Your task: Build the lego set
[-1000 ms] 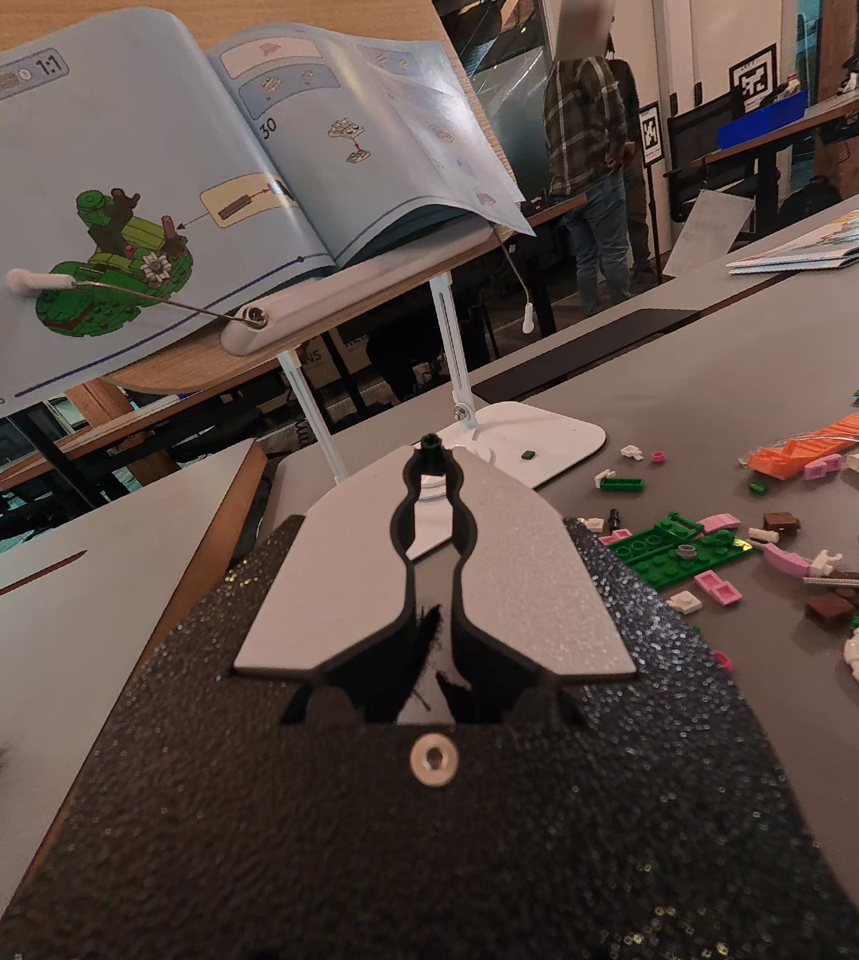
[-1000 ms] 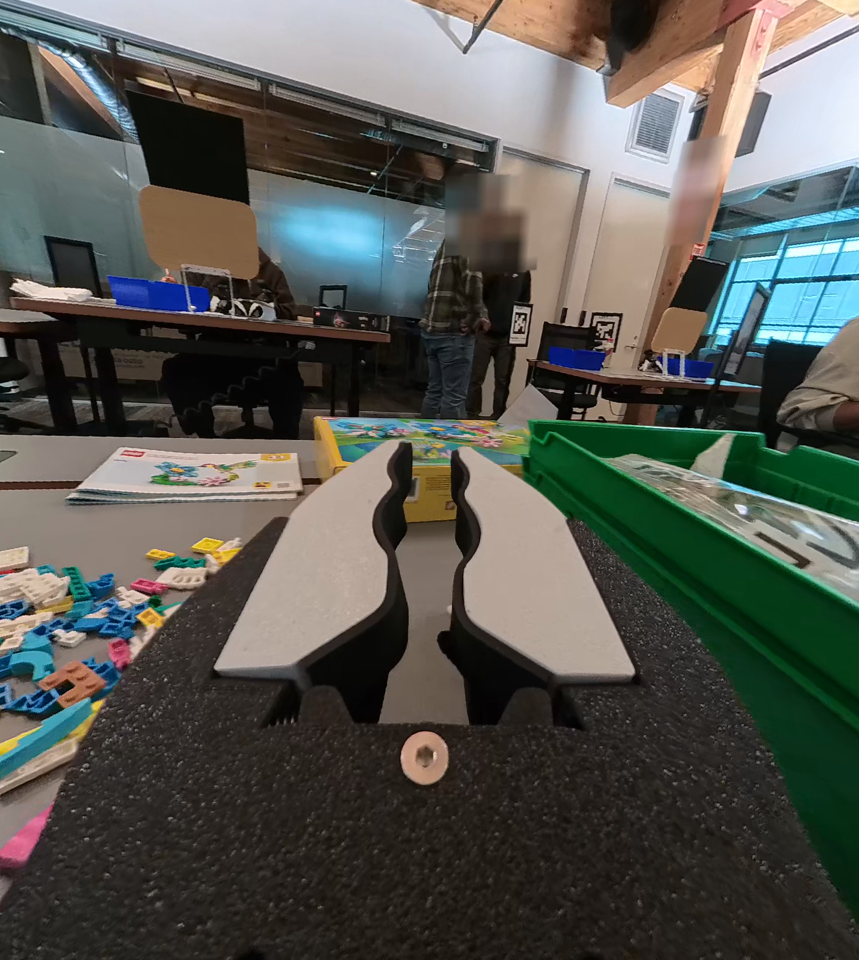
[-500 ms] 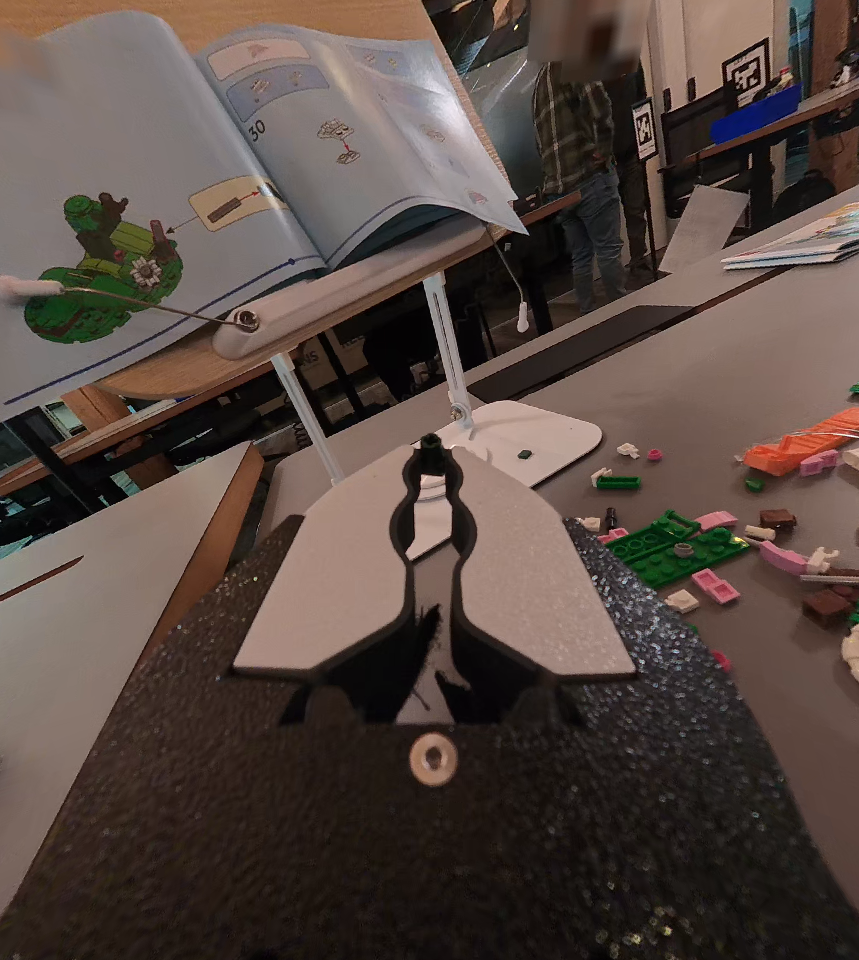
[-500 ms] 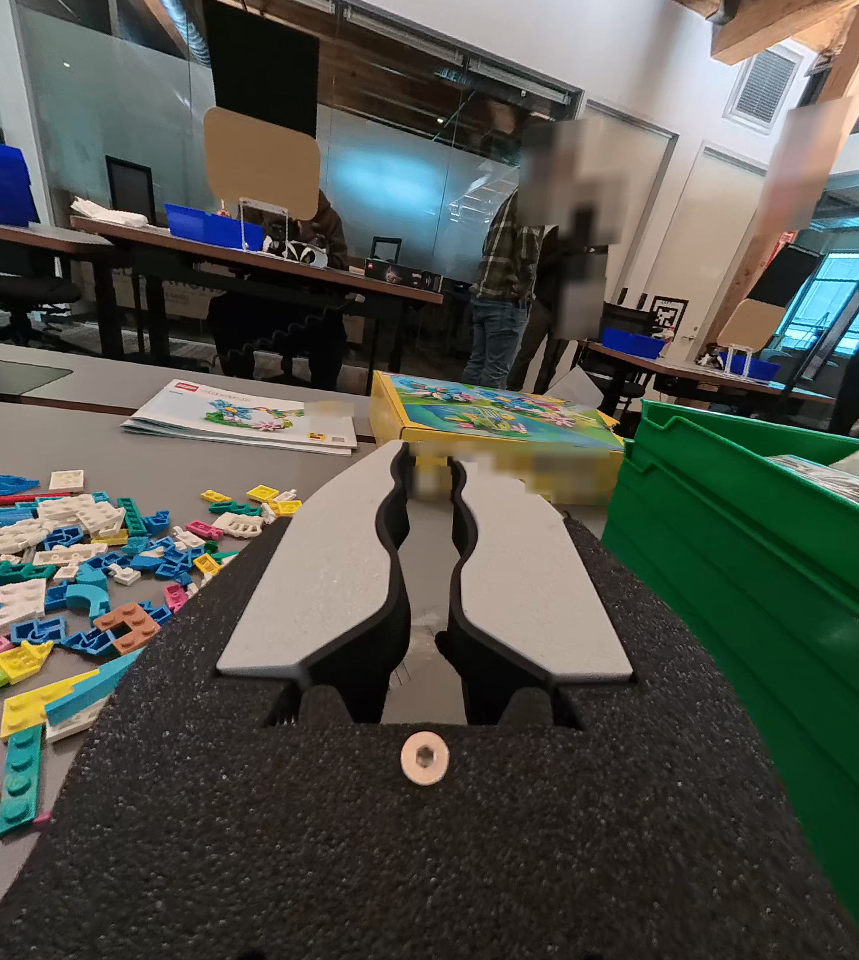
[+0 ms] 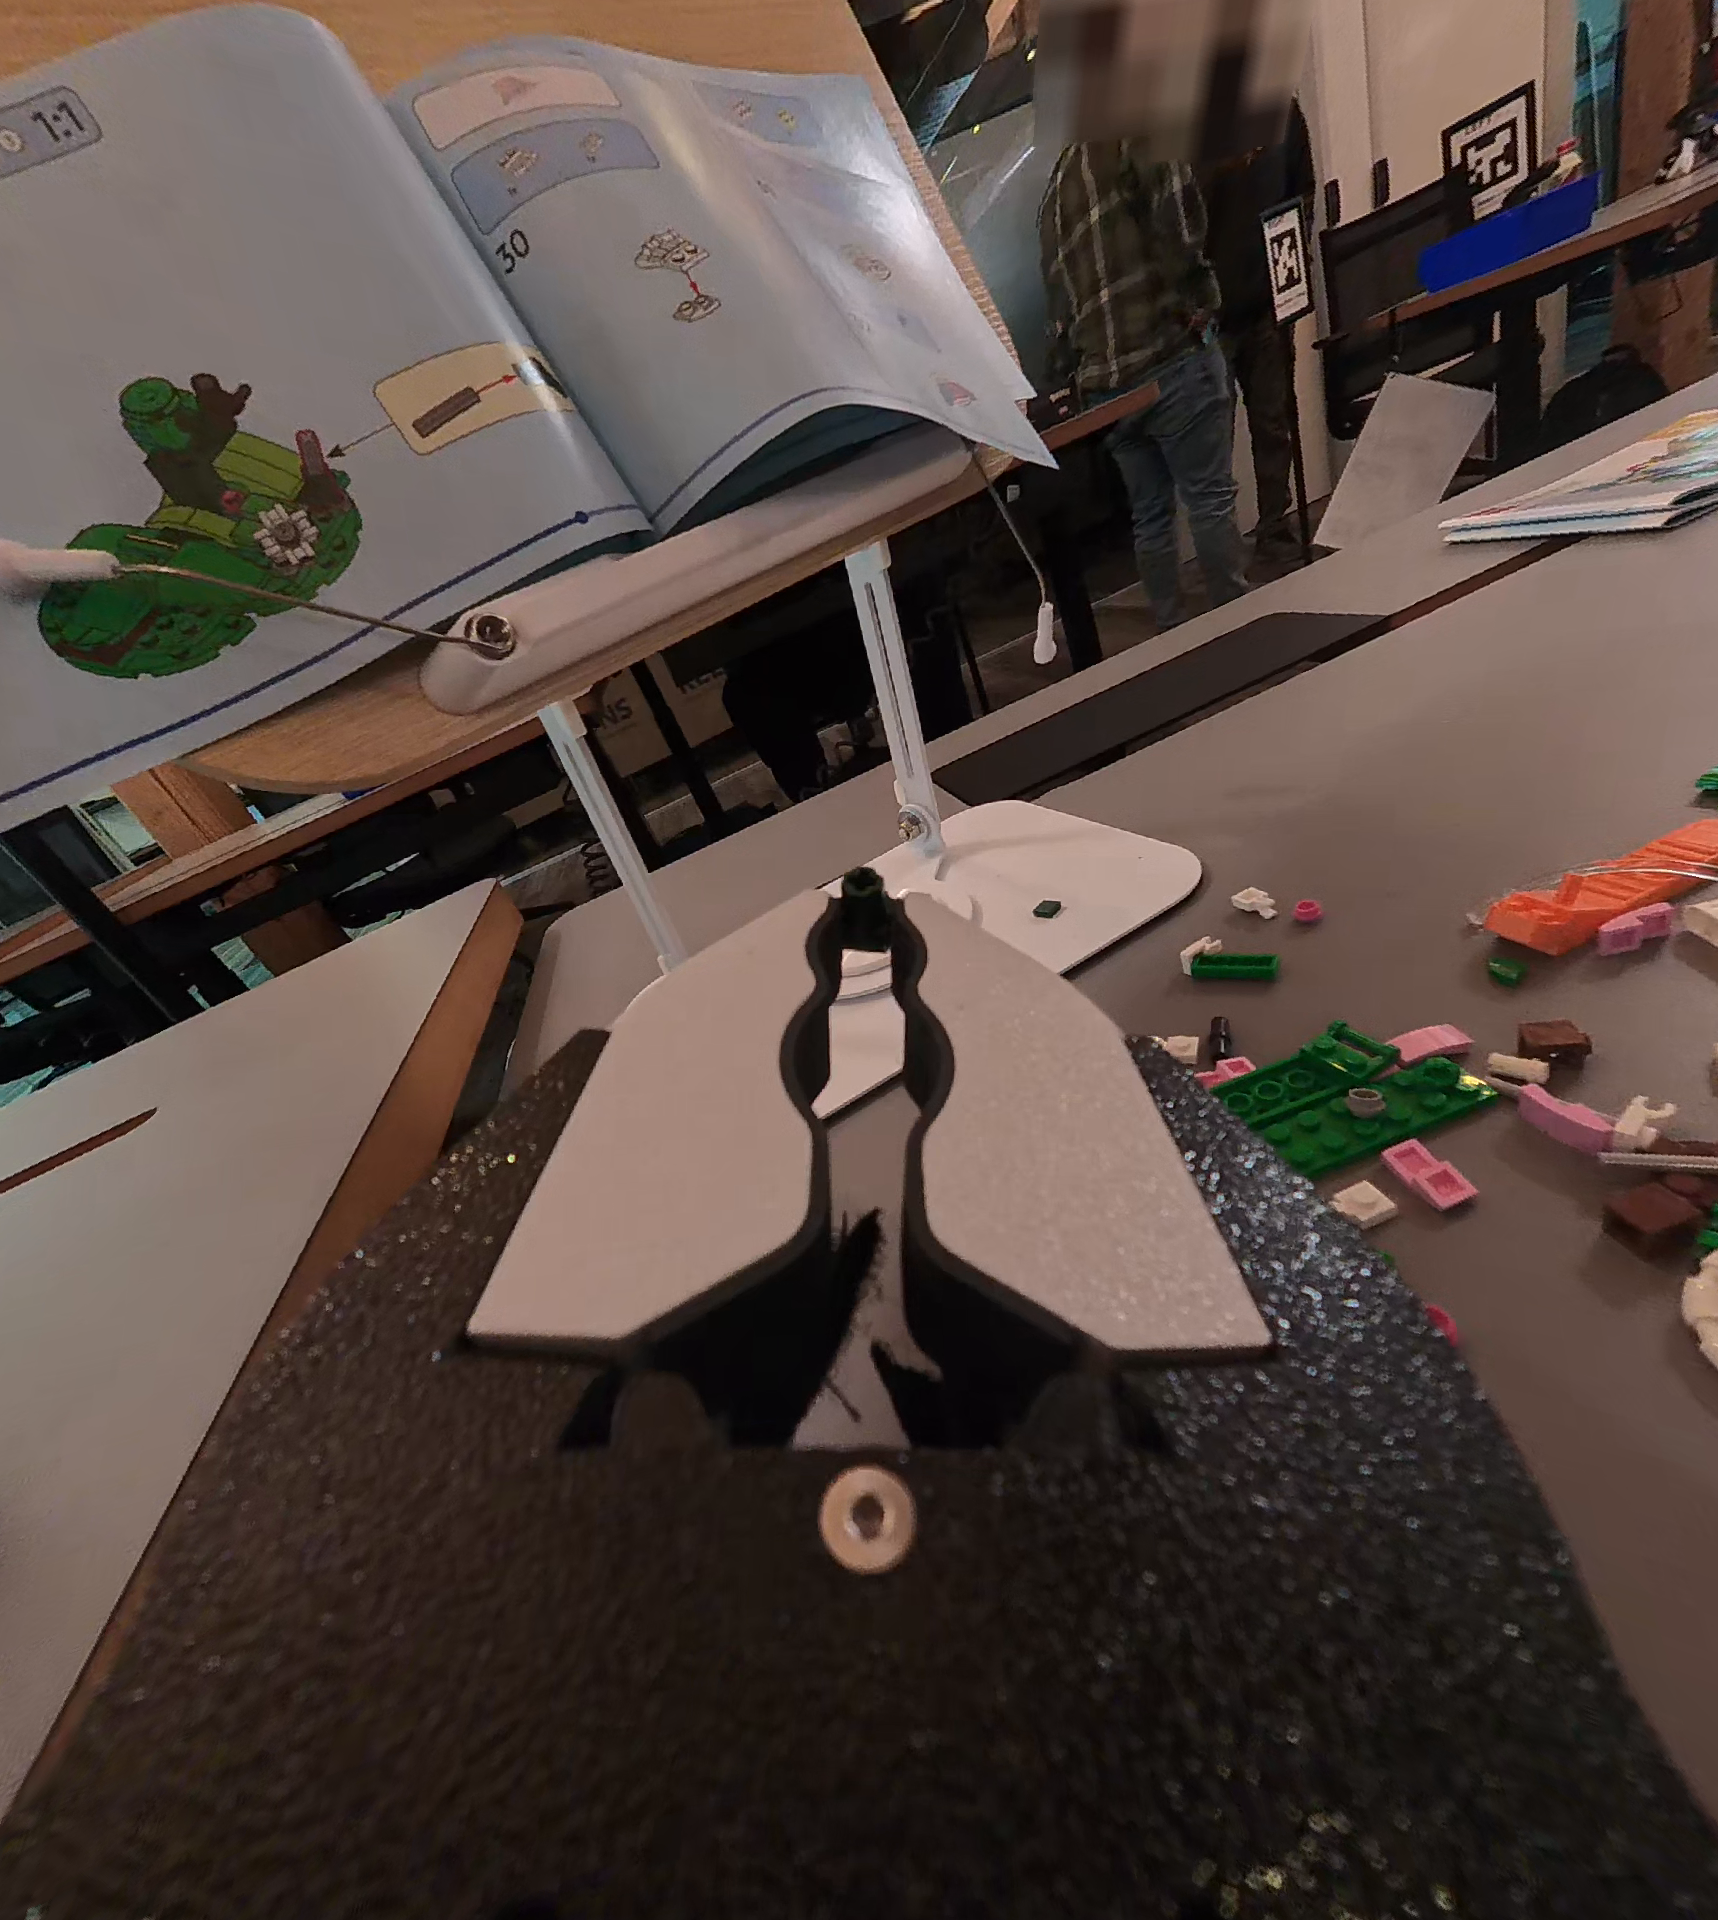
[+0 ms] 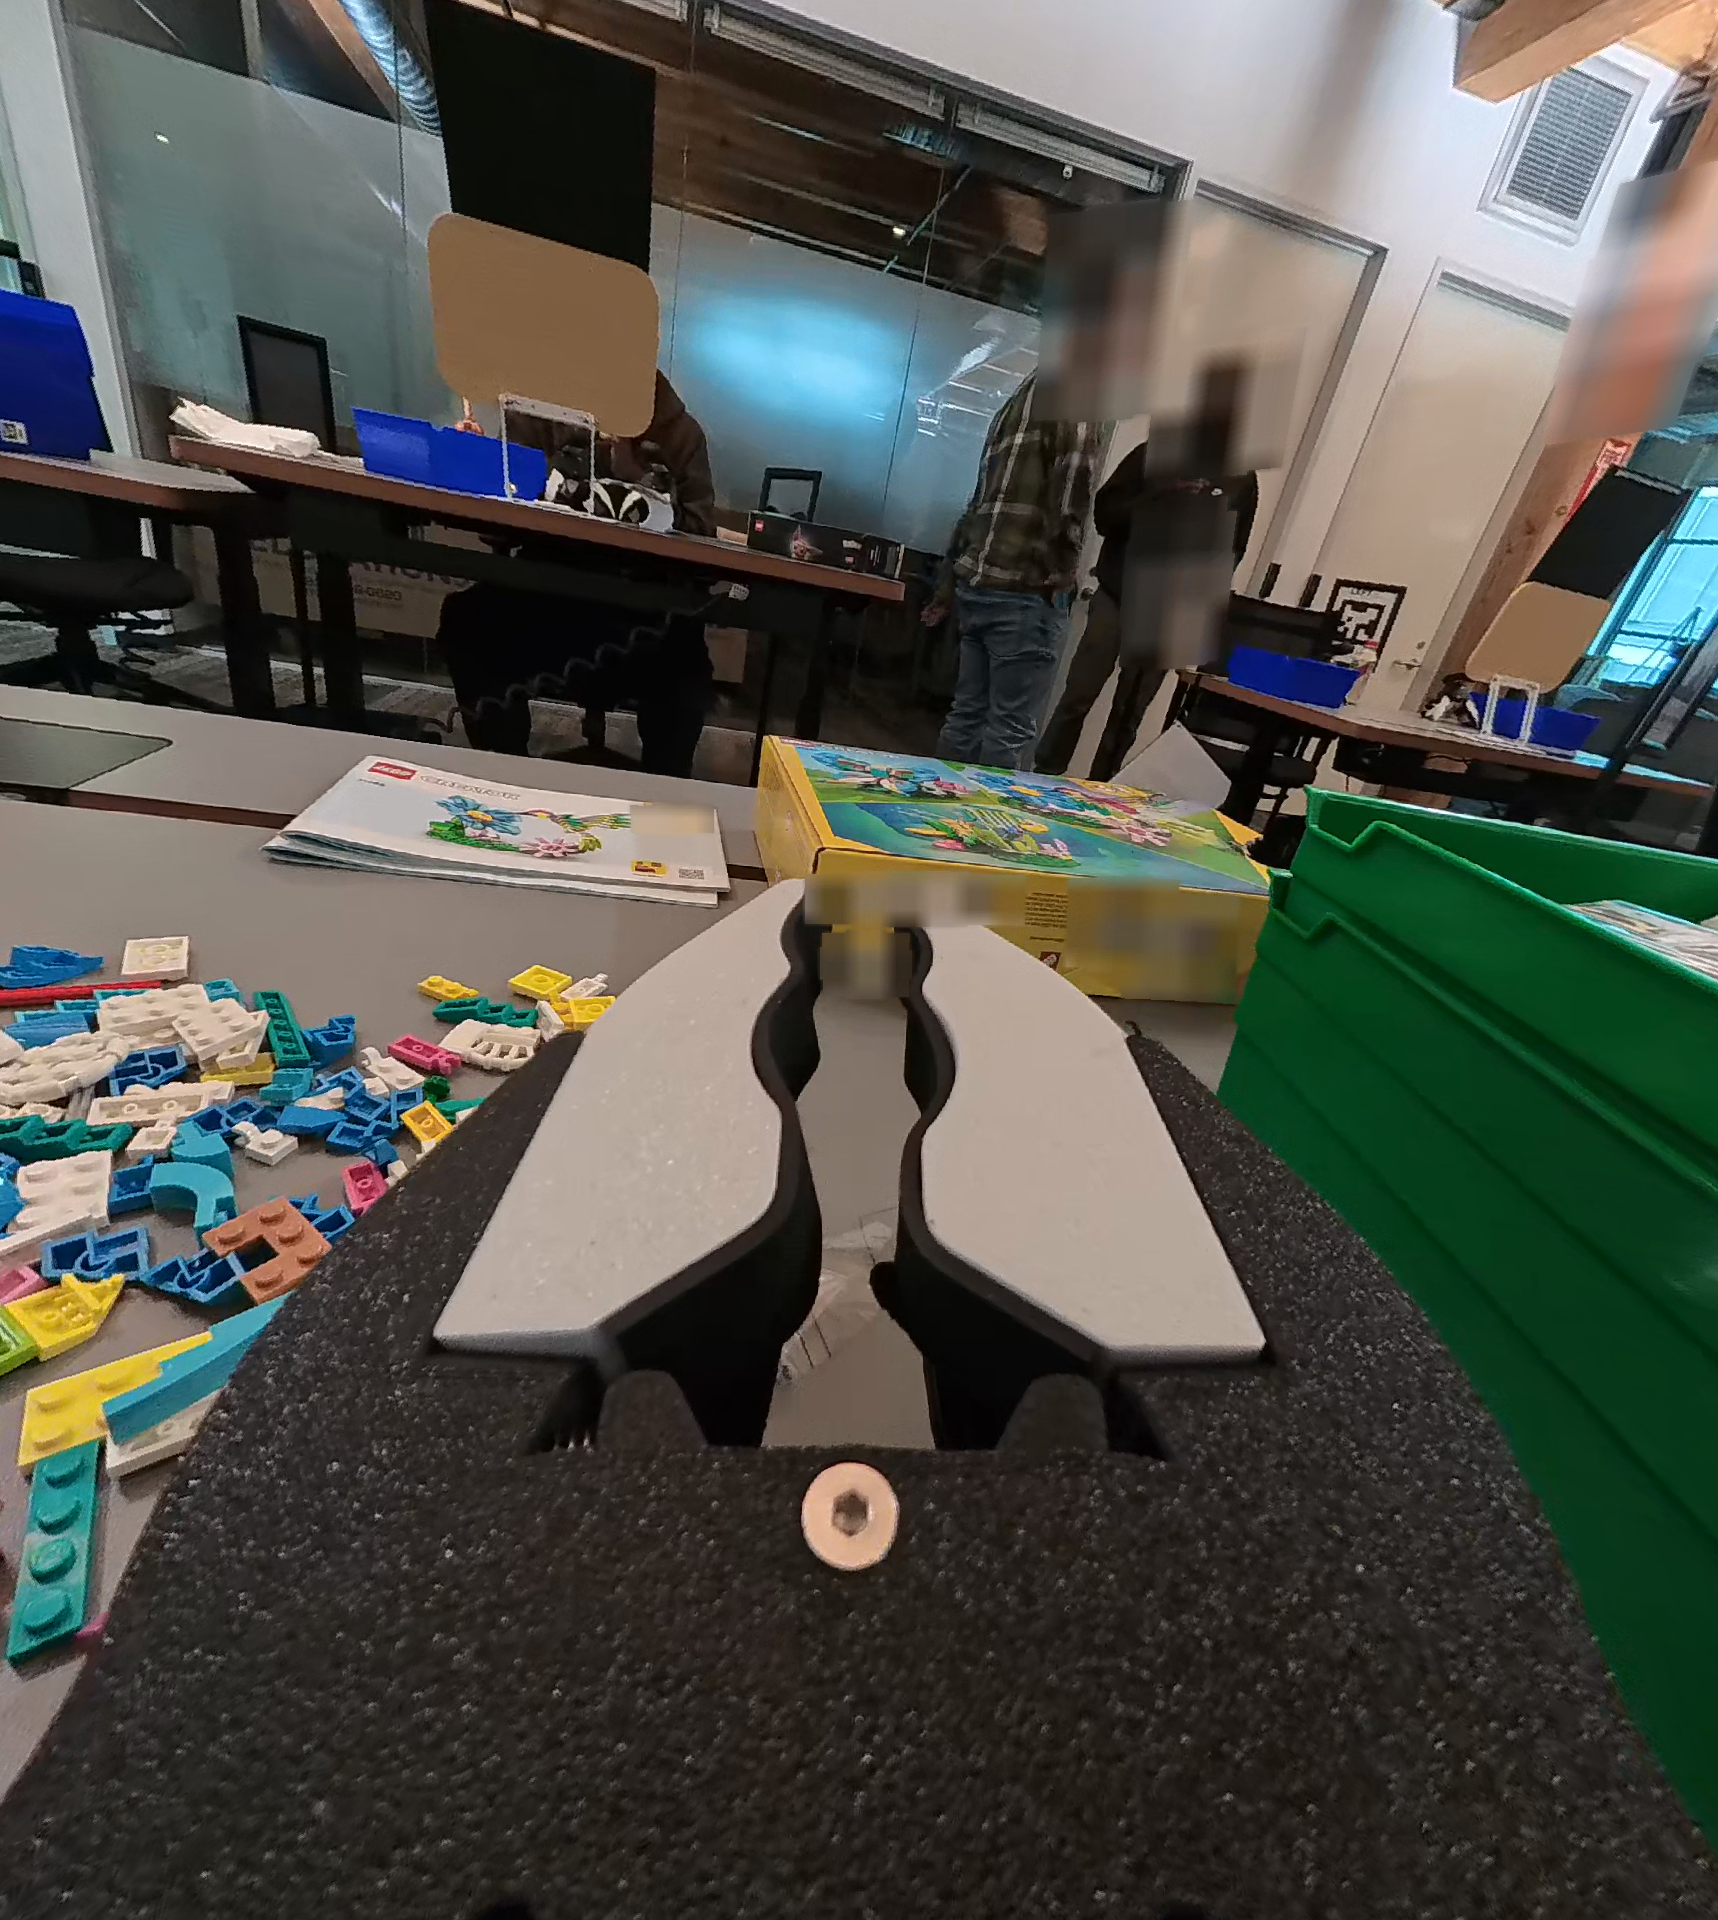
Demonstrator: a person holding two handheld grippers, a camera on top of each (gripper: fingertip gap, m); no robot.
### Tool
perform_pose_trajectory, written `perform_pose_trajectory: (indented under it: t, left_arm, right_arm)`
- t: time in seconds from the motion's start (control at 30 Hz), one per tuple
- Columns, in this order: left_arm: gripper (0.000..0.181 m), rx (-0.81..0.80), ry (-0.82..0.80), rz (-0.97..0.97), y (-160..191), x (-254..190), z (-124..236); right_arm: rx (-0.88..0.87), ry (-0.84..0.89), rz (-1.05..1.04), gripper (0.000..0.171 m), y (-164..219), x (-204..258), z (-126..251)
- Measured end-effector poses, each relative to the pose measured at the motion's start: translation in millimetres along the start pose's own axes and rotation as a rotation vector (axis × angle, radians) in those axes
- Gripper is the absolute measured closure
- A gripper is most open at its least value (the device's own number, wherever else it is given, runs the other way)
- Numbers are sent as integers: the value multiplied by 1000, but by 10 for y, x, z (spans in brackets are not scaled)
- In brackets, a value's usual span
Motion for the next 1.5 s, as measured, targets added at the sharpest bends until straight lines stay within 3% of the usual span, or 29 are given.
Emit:
perform_pose_trajectory:
  t: [1.5]
  left_arm:
    - [173, -3, 5, 5, -3, -5, -5]
  right_arm:
    - [21, -22, -8, 160, 46, 37, -29]
Point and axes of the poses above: each gripper's, where its closed fingertips meet, z back along the fingers, y out of its underside, x = y × z across the jaws, the point moved 3 cm from there along z, back along the fingers, and after that the axes turned 2 degrees about -z, right-handed, at the moved point
